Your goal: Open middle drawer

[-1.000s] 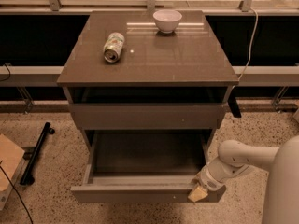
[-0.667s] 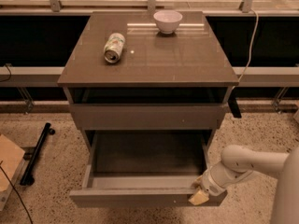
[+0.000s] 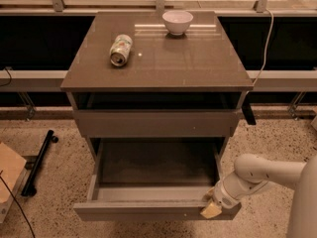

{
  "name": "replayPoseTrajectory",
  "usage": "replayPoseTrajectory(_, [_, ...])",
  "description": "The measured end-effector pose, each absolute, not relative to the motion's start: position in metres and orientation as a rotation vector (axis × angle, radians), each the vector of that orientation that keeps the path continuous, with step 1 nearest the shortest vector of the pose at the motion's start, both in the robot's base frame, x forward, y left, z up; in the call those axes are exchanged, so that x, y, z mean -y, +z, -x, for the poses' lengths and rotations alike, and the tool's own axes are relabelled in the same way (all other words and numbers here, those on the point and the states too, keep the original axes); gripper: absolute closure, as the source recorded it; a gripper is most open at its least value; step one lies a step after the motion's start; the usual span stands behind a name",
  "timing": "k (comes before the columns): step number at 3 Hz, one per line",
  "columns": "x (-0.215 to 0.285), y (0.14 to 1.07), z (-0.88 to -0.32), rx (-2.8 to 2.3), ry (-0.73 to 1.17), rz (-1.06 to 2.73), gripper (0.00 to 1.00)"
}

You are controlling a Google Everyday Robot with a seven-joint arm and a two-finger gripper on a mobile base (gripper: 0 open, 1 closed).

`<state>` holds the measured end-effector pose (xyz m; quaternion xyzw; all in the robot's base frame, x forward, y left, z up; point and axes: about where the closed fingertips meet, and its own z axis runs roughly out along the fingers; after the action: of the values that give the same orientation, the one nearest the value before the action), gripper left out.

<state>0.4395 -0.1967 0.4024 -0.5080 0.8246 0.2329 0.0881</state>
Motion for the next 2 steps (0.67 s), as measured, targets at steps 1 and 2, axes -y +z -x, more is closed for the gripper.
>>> replayPoseTrajectory(1, [0.1998,0.3946,-0.4150,-2.468,0.736,1.475,0.64])
replayPoseTrajectory(2, [0.1998,0.4023,-0.4168,-2.468,0.737,1.475,0.39])
